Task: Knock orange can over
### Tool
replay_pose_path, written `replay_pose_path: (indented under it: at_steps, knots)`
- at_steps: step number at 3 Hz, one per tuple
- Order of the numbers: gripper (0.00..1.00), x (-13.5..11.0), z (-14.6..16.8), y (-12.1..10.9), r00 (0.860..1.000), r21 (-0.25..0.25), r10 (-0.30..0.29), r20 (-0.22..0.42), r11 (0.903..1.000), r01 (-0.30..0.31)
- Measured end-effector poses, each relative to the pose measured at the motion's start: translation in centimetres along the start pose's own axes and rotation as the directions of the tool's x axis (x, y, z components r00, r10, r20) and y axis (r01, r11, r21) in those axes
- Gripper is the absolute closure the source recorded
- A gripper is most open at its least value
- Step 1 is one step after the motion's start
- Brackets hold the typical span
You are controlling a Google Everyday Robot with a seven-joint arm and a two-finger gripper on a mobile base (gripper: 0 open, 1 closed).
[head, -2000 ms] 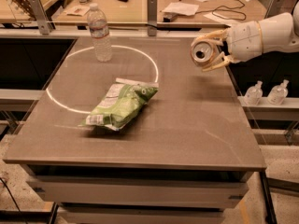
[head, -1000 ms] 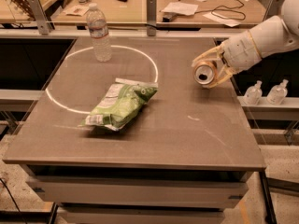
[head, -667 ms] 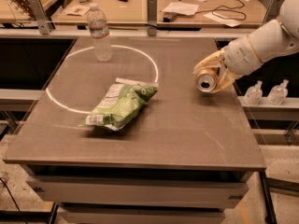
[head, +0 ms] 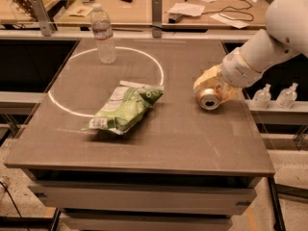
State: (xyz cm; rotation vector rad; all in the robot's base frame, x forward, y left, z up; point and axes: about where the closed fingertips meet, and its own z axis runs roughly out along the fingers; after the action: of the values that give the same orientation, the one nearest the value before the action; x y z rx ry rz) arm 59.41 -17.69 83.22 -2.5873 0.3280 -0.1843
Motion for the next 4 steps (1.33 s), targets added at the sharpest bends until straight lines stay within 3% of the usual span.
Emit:
replay_pose_path:
  at_steps: [1,2,4]
  knots:
    - [0.84,0.0,-0.2,-0.1,1.000,0.000,0.000,0.000,1.0000,0.000]
    - [0.60,-0.3,-0.2,0.0,0.997,-0.060,-0.060,-0.055,0.9966,0.057]
    - [0.13,-0.6,-1.4,-1.6,0.972,-0.161,-0.173,-0.161,0.9759,0.147]
